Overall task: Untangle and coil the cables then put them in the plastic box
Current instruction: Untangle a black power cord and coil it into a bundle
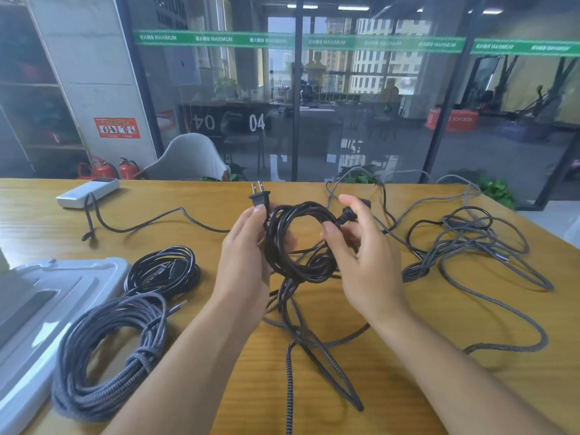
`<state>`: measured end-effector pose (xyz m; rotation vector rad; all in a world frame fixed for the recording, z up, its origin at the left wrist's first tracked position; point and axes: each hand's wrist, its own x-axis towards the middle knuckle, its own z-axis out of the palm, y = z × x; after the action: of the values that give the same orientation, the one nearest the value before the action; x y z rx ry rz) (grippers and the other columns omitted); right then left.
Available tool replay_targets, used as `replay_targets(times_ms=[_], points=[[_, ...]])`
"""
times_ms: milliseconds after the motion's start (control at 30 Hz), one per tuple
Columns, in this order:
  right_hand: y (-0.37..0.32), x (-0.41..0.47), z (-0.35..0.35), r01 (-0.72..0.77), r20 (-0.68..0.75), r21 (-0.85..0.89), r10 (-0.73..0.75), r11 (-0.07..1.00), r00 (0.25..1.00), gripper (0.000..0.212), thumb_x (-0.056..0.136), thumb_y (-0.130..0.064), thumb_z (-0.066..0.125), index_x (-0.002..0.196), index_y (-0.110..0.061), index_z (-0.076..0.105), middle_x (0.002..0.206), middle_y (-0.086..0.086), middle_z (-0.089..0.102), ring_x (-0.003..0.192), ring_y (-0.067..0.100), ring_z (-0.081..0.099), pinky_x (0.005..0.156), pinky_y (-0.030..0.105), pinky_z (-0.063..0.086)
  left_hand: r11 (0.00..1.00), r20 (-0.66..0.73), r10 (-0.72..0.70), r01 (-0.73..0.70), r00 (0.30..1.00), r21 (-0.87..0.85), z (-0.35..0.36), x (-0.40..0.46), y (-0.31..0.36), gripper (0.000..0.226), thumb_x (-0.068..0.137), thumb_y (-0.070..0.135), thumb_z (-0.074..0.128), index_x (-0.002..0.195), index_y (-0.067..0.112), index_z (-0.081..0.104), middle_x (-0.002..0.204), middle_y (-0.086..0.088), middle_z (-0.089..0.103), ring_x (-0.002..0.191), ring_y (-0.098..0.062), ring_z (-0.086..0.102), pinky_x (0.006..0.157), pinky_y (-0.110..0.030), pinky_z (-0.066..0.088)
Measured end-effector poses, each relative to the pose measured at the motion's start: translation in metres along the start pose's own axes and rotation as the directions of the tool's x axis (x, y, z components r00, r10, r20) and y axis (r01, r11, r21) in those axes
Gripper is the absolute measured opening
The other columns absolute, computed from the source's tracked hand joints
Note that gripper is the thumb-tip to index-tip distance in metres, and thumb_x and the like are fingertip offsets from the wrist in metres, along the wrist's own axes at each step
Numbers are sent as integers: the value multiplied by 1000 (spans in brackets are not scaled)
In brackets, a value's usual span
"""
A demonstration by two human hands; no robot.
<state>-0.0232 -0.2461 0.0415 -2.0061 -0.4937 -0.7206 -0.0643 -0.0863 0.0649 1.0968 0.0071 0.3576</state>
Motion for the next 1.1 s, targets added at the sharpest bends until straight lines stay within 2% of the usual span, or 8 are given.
replay_targets(times_ms=[100,267,433,533,700,933,1000,1100], points=[[0,6,-11,-12,-74,15,13,1000,997,42,105,-49,52,143,-32,50,88,-12,76,100,-9,59,102,31,40,983,43,53,-59,998,173,-11,6,2,26,110,25,49,113,14,73,90,-9,75,79,-19,71,77,-31,59],[-2,15,-24,-73,-92,315,107,946,990,40,106,-36,58,144,-28,50,91,-8,76,74,4,64,70,19,45,751,235,124,-246,964,613,-24,10,0,22,109,30,53,98,30,73,70,-13,60,63,-14,51,70,-24,47],[-3,17,-29,-86,-48,346,109,934,993,40,105,-35,60,143,-27,51,89,-3,76,84,15,69,78,35,56,637,348,59,-304,936,709,-19,6,0,24,108,25,51,110,34,73,57,6,50,55,-10,39,57,-22,38],[-2,15,-26,-100,34,268,94,958,995,38,103,-40,61,139,-34,53,88,-4,76,75,23,66,76,44,55,596,383,62,-342,922,726,-19,4,0,29,107,12,53,107,34,72,60,10,57,56,-8,50,64,-17,48],[0,12,-19,-144,77,220,130,965,988,40,101,-42,64,138,-30,56,84,-5,75,72,16,67,76,43,55,689,363,104,-330,926,645,-12,-2,6,25,103,4,60,103,23,76,86,18,77,81,-2,71,75,-10,50],[3,15,-19,-175,45,171,169,970,985,43,100,-47,64,139,-30,56,82,-4,74,72,9,67,68,27,53,980,218,-85,42,972,194,5,3,9,55,111,43,26,149,12,49,120,-9,76,97,-27,76,81,-43,64],[3,15,-19,-166,31,148,163,975,986,43,100,-47,64,138,-29,56,81,-6,74,70,7,66,64,21,50,966,265,-55,-16,963,258,3,-3,8,65,101,53,40,155,17,41,128,-5,73,113,-27,72,100,-53,57],[2,12,-19,-125,33,50,124,991,992,43,100,-47,62,139,-30,55,84,-11,73,65,5,62,59,17,45,928,326,-50,-77,944,364,1,-11,8,71,97,32,63,160,23,31,125,-2,75,121,-21,69,112,-53,47]])
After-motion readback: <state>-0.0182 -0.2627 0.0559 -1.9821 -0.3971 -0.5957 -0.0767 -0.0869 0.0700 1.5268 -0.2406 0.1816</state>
